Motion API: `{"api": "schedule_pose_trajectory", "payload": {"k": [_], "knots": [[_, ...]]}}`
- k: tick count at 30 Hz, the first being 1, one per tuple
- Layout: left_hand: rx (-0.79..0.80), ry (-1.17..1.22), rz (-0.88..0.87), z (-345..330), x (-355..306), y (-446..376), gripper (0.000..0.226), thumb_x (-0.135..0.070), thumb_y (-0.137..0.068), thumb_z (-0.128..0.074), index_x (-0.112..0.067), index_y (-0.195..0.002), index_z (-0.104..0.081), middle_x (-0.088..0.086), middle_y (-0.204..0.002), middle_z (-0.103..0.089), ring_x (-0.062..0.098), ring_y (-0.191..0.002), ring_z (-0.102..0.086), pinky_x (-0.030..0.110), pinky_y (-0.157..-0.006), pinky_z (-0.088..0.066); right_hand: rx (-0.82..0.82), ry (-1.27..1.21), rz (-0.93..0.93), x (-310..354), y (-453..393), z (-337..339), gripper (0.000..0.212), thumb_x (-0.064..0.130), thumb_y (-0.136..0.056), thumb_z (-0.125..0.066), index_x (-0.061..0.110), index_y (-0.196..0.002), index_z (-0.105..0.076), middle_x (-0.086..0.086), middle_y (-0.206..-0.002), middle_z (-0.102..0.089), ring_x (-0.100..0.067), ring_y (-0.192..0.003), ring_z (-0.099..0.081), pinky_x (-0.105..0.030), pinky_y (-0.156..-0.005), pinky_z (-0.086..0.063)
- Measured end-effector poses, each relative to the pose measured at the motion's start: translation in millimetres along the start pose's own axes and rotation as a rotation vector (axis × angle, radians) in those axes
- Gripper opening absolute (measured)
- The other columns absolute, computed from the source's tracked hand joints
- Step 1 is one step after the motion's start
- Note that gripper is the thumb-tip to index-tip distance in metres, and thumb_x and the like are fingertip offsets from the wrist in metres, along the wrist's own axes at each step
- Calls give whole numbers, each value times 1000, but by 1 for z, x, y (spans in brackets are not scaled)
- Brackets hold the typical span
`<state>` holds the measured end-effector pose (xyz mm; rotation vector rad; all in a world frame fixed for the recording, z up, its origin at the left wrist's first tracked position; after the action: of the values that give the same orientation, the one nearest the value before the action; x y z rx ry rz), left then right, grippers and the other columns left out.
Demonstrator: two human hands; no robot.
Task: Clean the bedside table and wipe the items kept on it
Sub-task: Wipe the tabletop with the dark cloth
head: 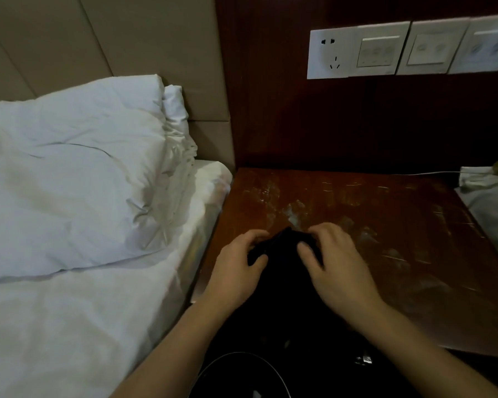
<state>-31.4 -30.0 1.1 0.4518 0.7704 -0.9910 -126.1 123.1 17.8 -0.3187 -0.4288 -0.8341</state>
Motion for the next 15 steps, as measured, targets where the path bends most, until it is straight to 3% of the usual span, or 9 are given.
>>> {"api": "schedule_pose_trajectory", "payload": {"k": [2,4,5,8,11,15], "knots": [[-42,-93,-98,2,6,8,43,-13,-97,-65,-30,-135,-59,-15,-129,-61,3,-118,-59,28,-105,-51,148,64,167,19,19,-20,54,51,-102,-35,27,-151,-31,11,-157,-24,-9,-146,-19,-29,-120,-22],[-71,-133,-133,5,15,14,39,-14,-97,-65,-29,-132,-62,-18,-128,-57,0,-116,-58,26,-104,-49,354,151,257,30,27,-44,61,56,-102,-30,31,-156,-18,12,-162,-13,-11,-150,-8,-29,-121,-11],[-89,-147,-123,8,20,17,36,-15,-97,-64,-28,-131,-63,-21,-128,-54,-2,-116,-56,22,-104,-47,372,194,264,31,24,-51,63,58,-102,-29,31,-157,-15,11,-163,-11,-13,-150,-7,-31,-121,-12],[-160,-171,-110,17,30,23,31,-21,-99,-63,-27,-130,-66,-21,-134,-49,-2,-122,-52,18,-105,-42,205,220,191,36,2,-59,65,62,-100,-23,30,-157,-15,6,-165,-6,-19,-151,-1,-38,-123,-5],[-164,-226,-104,18,44,29,36,-28,-103,-57,-29,-139,-59,-16,-143,-48,3,-132,-49,27,-112,-43,182,235,181,48,0,-92,70,62,-99,-12,26,-159,-8,1,-166,3,-22,-152,8,-45,-121,9],[-183,-140,59,29,77,29,61,-54,-100,-36,-30,-156,-37,-16,-159,-37,1,-145,-34,30,-122,-30,192,205,207,68,0,-113,72,63,-97,-14,24,-156,-25,-1,-165,-16,-24,-152,-9,-48,-117,1]]}}
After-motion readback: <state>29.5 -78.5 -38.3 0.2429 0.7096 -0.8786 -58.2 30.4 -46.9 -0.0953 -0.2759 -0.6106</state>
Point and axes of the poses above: each hand's wrist, its own y-axis away from the middle knuckle, its own z-axis out of the back of the hand, x = y × z, the point moved 8 cm from there along -y, towards the middle knuckle
